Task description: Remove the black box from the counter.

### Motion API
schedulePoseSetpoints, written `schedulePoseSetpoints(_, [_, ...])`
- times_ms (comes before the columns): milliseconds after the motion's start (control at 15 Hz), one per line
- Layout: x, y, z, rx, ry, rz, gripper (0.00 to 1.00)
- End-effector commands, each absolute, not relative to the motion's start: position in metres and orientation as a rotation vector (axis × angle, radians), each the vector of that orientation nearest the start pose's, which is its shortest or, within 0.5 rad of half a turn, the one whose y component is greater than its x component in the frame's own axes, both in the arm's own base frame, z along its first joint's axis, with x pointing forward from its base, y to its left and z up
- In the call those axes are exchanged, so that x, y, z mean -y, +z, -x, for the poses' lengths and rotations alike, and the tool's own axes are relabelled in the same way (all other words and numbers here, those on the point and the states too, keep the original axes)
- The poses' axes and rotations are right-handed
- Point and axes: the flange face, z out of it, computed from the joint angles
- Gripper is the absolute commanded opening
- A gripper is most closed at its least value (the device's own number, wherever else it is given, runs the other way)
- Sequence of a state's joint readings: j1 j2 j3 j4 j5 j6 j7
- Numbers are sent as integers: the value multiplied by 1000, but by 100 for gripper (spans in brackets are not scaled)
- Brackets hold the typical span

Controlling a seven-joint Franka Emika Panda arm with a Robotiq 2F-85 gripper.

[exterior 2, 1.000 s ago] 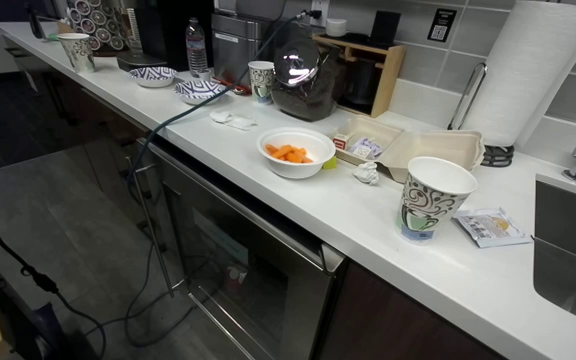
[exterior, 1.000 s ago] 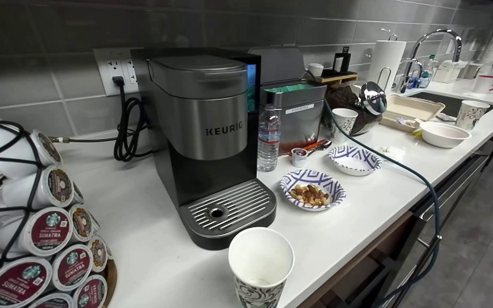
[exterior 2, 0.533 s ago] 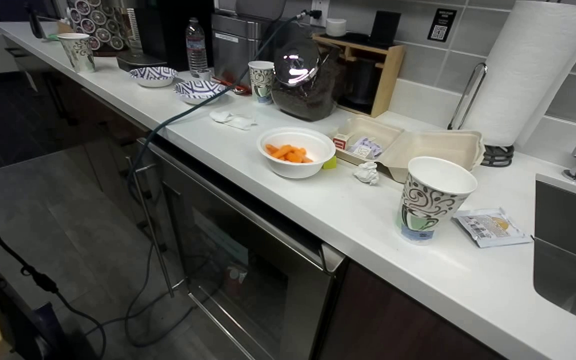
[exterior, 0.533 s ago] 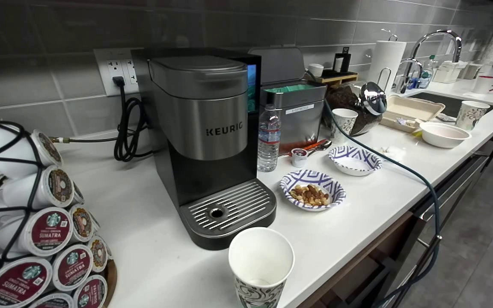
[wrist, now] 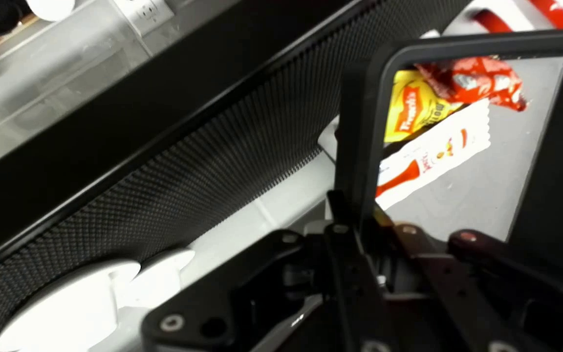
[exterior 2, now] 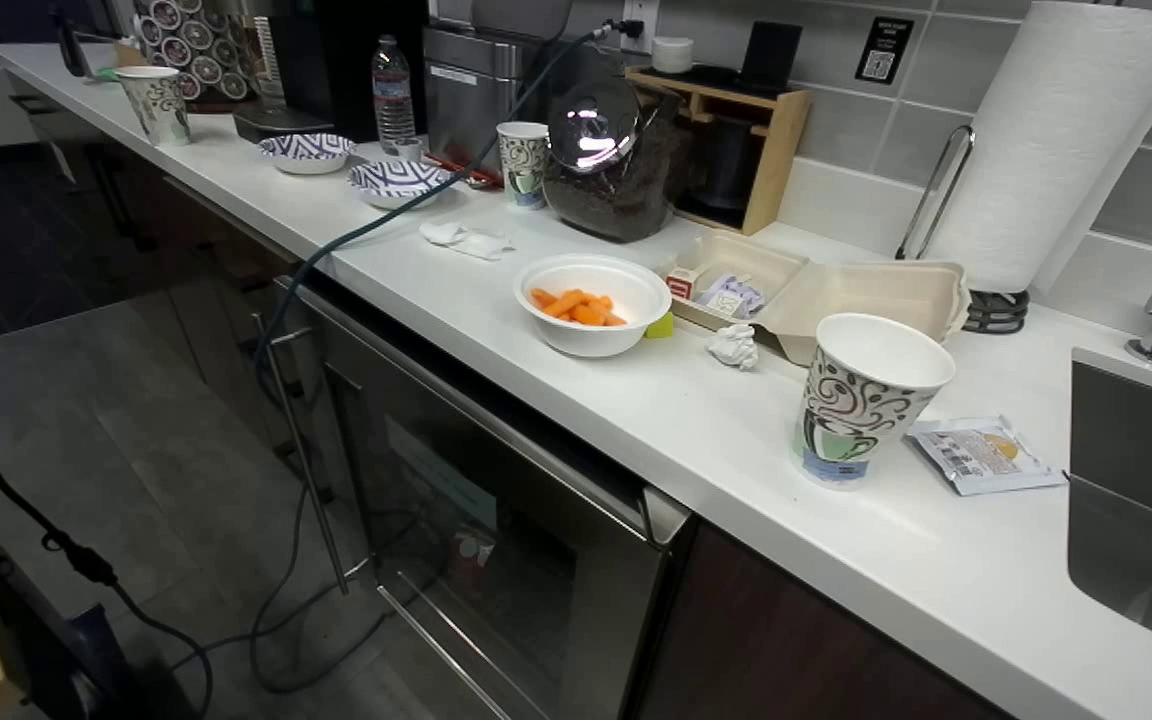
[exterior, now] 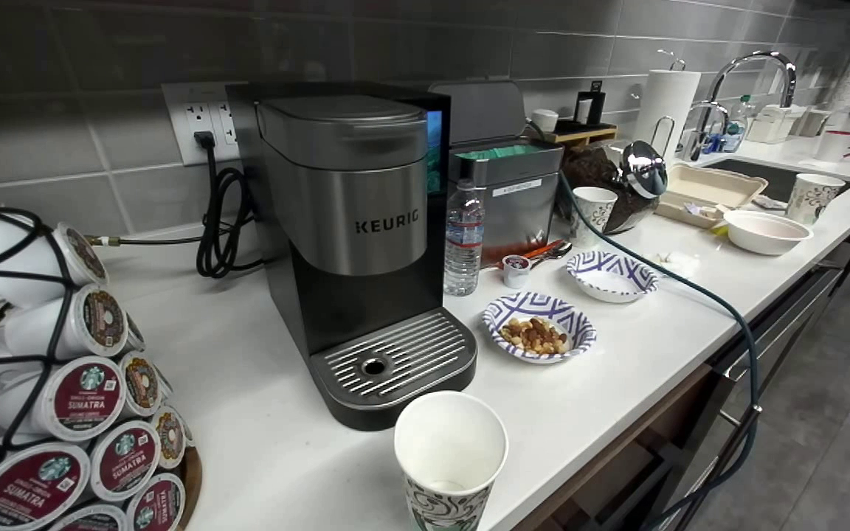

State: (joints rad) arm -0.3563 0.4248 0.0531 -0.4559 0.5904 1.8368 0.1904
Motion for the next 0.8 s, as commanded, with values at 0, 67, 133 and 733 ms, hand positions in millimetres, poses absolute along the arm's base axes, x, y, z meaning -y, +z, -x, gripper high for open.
schedulePoseSetpoints(0, [149,902,-554,-322,-1101,2359,3])
schedulePoseSetpoints(67, [155,903,-552,-319,-1109,2352,3])
schedulePoseSetpoints(133, [147,903,-559,-353,-1127,2339,10])
schedulePoseSetpoints(733, [137,892,-572,-708,-1210,2560,3])
